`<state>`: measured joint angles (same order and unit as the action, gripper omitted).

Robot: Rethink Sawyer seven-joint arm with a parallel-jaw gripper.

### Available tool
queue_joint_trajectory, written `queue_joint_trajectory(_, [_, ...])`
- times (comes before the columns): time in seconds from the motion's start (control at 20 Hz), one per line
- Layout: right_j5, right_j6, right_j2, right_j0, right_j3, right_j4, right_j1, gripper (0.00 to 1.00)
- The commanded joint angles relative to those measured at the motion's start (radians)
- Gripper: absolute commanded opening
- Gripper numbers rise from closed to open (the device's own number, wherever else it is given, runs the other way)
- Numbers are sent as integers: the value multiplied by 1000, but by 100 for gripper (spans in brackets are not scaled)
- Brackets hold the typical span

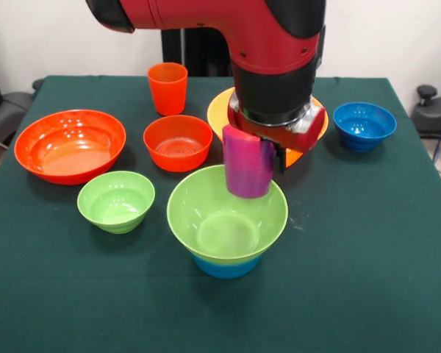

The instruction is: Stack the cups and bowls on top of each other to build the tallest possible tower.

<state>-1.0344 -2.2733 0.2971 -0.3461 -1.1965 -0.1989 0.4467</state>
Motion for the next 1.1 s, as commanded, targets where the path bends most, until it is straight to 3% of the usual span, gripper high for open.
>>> queue_joint_trajectory(0.05, [172, 6, -31, 12, -4, -95, -62, 0])
queue_joint_trajectory(0.45, [233, 29, -42, 4, -40, -95, -70, 0])
queue_joint_trajectory(1.1, [157, 85, -24, -20, -73, -54, -80, 0])
